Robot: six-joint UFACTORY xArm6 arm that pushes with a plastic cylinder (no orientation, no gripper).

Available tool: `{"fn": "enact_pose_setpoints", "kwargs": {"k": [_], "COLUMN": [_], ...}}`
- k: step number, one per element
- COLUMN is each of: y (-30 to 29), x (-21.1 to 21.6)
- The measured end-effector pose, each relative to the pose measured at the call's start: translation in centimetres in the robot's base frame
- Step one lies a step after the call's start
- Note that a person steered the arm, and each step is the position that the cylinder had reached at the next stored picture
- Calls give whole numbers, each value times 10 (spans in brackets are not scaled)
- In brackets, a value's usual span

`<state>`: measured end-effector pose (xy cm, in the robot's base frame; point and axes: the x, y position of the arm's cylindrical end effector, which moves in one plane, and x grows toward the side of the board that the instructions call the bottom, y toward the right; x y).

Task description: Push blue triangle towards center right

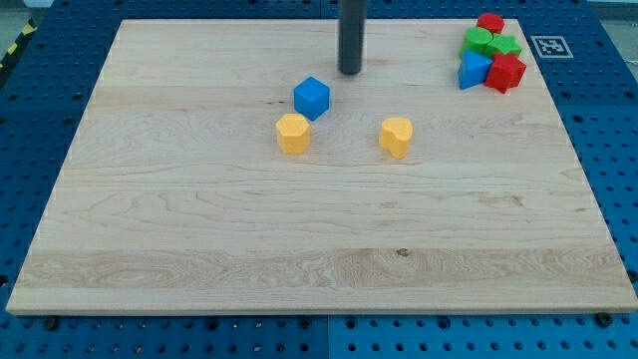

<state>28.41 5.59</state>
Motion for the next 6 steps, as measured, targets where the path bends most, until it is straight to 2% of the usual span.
{"fn": "enact_pose_setpoints", "kwargs": {"k": [1, 3, 6], "y": [62, 132, 137], "x": [-26, -26, 13]}}
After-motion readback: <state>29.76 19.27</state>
